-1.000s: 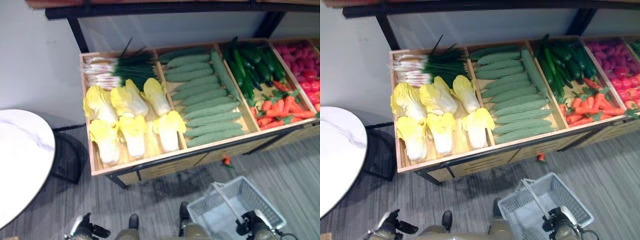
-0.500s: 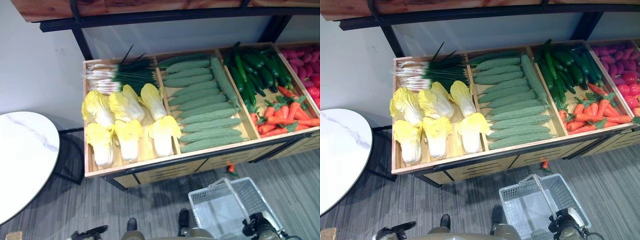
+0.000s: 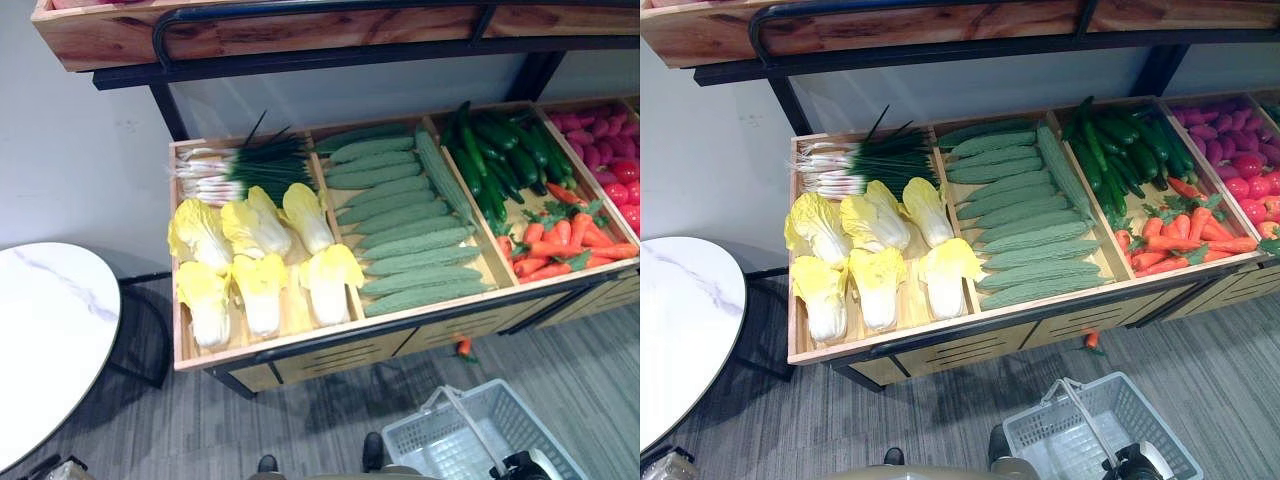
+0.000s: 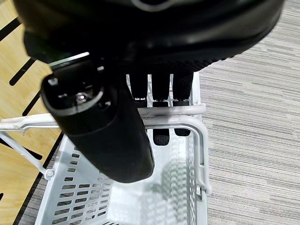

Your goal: Get the vegetables into the basket

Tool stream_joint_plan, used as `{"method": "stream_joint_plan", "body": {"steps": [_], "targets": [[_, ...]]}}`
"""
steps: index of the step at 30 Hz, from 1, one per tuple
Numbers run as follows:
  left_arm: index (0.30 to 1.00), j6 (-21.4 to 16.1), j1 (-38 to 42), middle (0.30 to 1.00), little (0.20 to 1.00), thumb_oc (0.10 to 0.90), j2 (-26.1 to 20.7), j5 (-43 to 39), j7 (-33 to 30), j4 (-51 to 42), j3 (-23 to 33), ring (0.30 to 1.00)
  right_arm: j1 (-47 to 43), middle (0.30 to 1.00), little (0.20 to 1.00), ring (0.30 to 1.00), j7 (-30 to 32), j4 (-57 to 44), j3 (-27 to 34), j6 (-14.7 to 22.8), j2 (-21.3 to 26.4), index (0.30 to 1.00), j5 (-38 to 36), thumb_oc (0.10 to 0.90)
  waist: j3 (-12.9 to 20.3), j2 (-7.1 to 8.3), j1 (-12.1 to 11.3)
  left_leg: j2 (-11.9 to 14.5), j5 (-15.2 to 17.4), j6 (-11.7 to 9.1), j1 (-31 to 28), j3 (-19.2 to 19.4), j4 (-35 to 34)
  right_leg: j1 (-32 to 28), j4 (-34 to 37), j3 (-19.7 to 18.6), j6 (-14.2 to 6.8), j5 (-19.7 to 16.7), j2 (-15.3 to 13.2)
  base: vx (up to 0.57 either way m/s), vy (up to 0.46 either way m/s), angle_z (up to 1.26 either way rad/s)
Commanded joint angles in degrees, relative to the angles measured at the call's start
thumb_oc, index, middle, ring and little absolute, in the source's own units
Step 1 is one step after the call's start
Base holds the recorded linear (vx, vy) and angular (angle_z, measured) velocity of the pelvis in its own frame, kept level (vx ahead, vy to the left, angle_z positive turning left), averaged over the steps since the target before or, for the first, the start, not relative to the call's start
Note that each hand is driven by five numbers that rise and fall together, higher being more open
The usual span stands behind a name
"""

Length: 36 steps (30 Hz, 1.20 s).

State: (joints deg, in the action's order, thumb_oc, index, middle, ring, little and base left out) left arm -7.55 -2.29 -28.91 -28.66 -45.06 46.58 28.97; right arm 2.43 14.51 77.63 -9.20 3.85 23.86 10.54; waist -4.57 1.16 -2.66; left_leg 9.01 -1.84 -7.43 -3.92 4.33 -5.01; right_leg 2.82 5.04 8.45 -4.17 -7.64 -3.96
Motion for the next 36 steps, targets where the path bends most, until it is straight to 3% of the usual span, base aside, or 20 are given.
{"method": "stream_joint_plan", "body": {"steps": [1, 3, 10, 14, 20, 36], "targets": [[1.000, -6.87, 0.08, 1.000, 1.000, 0.900, -6.01, 19.80, -5.78, -12.64, -2.78, 1.000, -2.74, 0.300, 0.300, 0.300, 4.38, 1.99, 2.17, 1.83, 2.66, 0.300, -0.07, 0.400, 0.04, 2.25, 0.47, 0.21, -0.25, -0.51, 1.91, -3.05, 0.01, -2.56, -0.04, -0.25, -6.53, 1.35, -5.55, -0.01, -0.039, 0.20], [1.000, -6.94, -1.07, 1.000, 1.000, 0.900, -2.93, 27.22, -2.30, -26.18, -6.71, 1.000, -1.90, 0.300, 0.300, 0.300, 4.02, 1.26, 2.80, 1.81, 2.62, 0.300, -0.33, 0.400, -0.47, 2.80, 0.47, 0.34, -0.39, -0.41, 2.34, -3.70, 0.01, -2.61, -0.04, 0.05, -6.29, 1.49, -5.50, -0.02, -0.038, 0.12], [1.000, -10.04, 0.29, 1.000, 1.000, 0.900, -0.84, 26.04, 8.36, -37.81, -15.36, 1.000, -3.82, 0.300, 0.300, 0.300, 2.86, -1.66, 0.66, 1.19, 2.87, 0.300, 0.05, 0.400, -0.55, 2.70, 1.25, 0.41, -0.29, -0.33, 2.14, -2.82, 0.01, -2.31, -0.04, -0.81, -6.16, 1.13, -5.30, -0.01, -0.001, -0.04], [1.000, -9.92, 0.87, 1.000, 1.000, 0.900, -0.08, 25.57, 16.27, -40.90, -22.37, 1.000, -4.41, 0.300, 0.300, 0.300, 2.11, -2.22, 0.19, 1.33, 3.04, 0.300, 0.11, 0.400, -0.18, 2.52, 2.21, 0.62, -0.10, -0.20, 1.83, -1.98, 0.01, -2.04, -0.04, -1.60, -6.08, 0.97, -5.24, -0.01, 0.001, -0.11], [1.000, -10.05, 1.76, 1.000, 1.000, 0.900, -1.49, 25.06, 23.32, -43.12, -28.81, 1.000, -4.89, 0.300, 0.300, 0.300, 1.54, -2.53, 0.22, 1.76, 3.06, 0.300, -0.27, 0.400, 0.34, 2.30, 2.97, 0.67, 0.32, -0.08, 1.11, -0.95, 0.01, -2.02, -0.04, -2.53, -6.12, 0.97, -5.12, 0.01, 0.003, -0.08], [1.000, -8.98, -1.40, 1.000, 1.000, 0.900, -0.13, 20.93, 32.22, -45.24, -37.92, 1.000, -4.92, 0.300, 0.300, 0.300, 1.88, -0.20, 0.78, 1.56, 1.42, 0.300, -1.41, 0.400, 0.41, 2.16, 3.26, 0.57, 0.50, 0.30, 0.64, -0.16, 0.01, -1.70, -0.04, -3.61, -6.10, 0.87, -4.86, 0.00, -0.003, -0.04]]}}
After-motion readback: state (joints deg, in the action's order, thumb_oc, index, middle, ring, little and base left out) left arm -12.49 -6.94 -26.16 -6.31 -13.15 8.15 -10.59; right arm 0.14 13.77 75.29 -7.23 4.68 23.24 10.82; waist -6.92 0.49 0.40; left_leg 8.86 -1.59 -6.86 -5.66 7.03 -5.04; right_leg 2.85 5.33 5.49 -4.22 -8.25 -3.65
